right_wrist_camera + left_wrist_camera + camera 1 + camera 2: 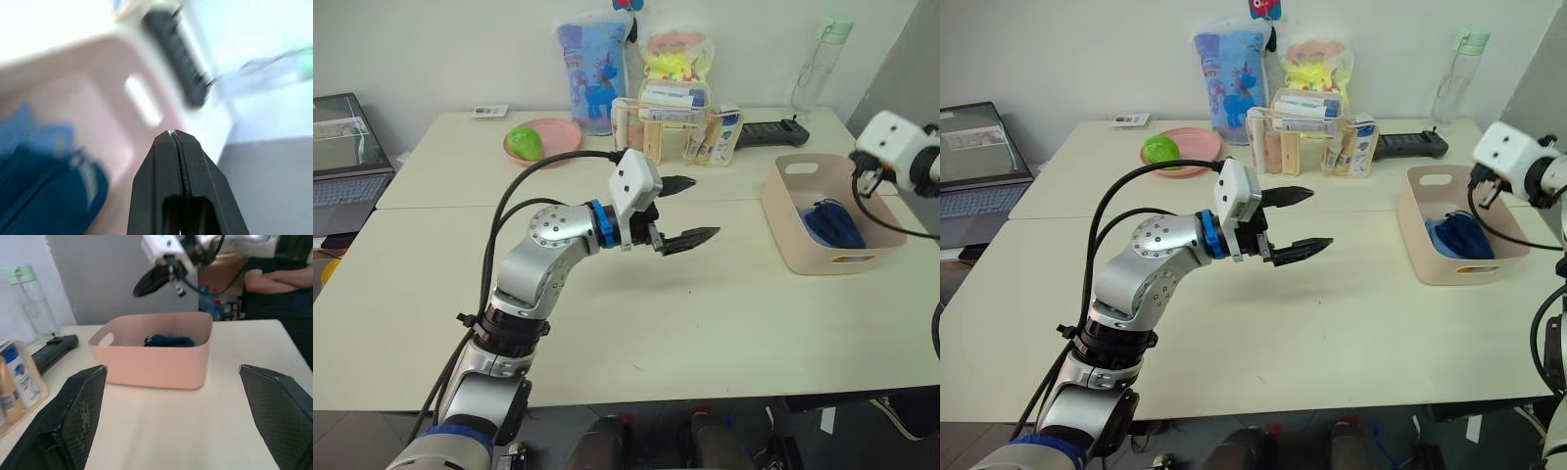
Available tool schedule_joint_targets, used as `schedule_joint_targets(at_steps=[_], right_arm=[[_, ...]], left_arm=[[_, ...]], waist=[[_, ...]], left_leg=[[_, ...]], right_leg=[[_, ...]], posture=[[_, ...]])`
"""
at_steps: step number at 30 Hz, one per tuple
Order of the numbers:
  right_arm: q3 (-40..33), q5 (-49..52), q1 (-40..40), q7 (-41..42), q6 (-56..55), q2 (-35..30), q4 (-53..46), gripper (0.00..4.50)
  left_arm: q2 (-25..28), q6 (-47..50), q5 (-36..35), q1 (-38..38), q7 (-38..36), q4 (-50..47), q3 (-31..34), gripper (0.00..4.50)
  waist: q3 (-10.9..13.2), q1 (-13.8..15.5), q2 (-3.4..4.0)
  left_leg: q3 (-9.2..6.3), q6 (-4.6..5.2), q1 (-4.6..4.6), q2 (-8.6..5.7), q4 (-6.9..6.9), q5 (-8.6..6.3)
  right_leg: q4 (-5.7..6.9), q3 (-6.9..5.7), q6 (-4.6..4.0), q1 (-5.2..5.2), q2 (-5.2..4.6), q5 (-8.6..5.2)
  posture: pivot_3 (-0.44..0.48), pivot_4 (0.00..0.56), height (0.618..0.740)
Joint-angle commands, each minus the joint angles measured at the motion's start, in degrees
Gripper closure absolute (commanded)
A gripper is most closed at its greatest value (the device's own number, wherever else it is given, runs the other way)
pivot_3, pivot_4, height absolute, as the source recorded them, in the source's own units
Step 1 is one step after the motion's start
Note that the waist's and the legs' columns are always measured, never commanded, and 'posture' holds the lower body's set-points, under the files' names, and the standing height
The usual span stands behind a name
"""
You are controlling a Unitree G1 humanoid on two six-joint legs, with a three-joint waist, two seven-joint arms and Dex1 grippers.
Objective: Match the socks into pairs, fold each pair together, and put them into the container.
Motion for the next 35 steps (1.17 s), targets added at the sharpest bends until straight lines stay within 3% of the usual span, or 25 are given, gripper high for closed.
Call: schedule_joint_targets(at_steps=[1, 5, 10, 17, 21, 28, 35], right_arm=[[-7.0, 11.5, 5.7, -0.7, 10.4, 6.5, -16.9, 3.22], [-11.1, 19.6, 15.3, -5.2, 23.6, 14.9, -37.3, 1.90], [-9.0, 23.7, 29.7, -12.5, 33.8, 25.0, -56.6, 0.17], [-5.8, 20.5, 48.3, -19.6, 30.5, 31.3, -63.5, 0.08], [-4.0, 19.0, 54.8, -22.4, 29.3, 32.8, -66.9, 0.08], [-2.9, 18.4, 56.4, -25.7, 29.5, 35.0, -67.6, 0.08], [-1.7, 17.2, 56.1, -25.9, 28.3, 34.9, -66.6, 0.08]], left_arm=[[2.6, -4.4, 3.1, 3.1, 2.9, 0.9, 4.4, 0.00], [2.8, -5.4, 3.8, 7.6, 7.8, 0.4, 8.5, 0.00], [1.6, -7.4, 6.3, 17.1, 14.4, -0.7, 11.3, 0.00], [-1.2, -9.1, 8.3, 34.0, 21.0, -5.9, 13.5, 0.00], [-1.8, -11.9, 10.9, 42.6, 24.6, -7.8, 14.4, 0.00], [-2.1, -15.4, 14.7, 46.4, 27.7, -6.8, 14.2, 0.00], [-3.3, -15.4, 15.1, 44.0, 27.0, -6.7, 11.3, 0.00]], waist=[[0.0, -0.1, 0.00], [0.0, 0.0, 0.01], [0.0, 0.7, 0.03], [-0.1, 0.8, 0.05], [-0.1, 0.5, 0.09], [-0.1, 0.4, 0.09], [-0.1, 0.5, 0.09]], left_leg=[[0.01, 0.00, 0.00, 0.02, 0.01, 0.00], [-0.09, -0.01, -0.05, 0.06, 0.05, 0.00], [-0.25, -0.01, -0.07, -0.03, 0.08, 0.00], [-0.23, 0.00, 0.02, -0.07, 0.07, -0.01], [-0.19, 0.00, 0.06, -0.06, -0.01, -0.01], [-0.19, 0.00, 0.13, -0.01, -0.02, -0.02], [-0.18, 0.00, 0.13, -0.02, -0.02, -0.02]], right_leg=[[0.02, 0.01, 0.00, 0.00, 0.01, 0.00], [0.07, -0.07, -0.01, -0.06, 0.03, 0.01], [-0.02, -0.14, 0.00, 0.00, -0.01, 0.01], [0.05, -0.09, 0.01, 0.04, -0.03, 0.01], [0.05, -0.04, 0.01, 0.02, -0.02, 0.01], [0.03, -0.07, -0.02, 0.08, 0.03, 0.03], [0.03, -0.07, -0.02, 0.09, 0.03, 0.03]], posture=[[0.000, 0.150, 0.740], [0.000, 0.150, 0.740], [0.000, 0.150, 0.740], [0.000, 0.150, 0.740], [0.000, 0.150, 0.740], [0.000, 0.150, 0.740], [0.000, 0.150, 0.740]])
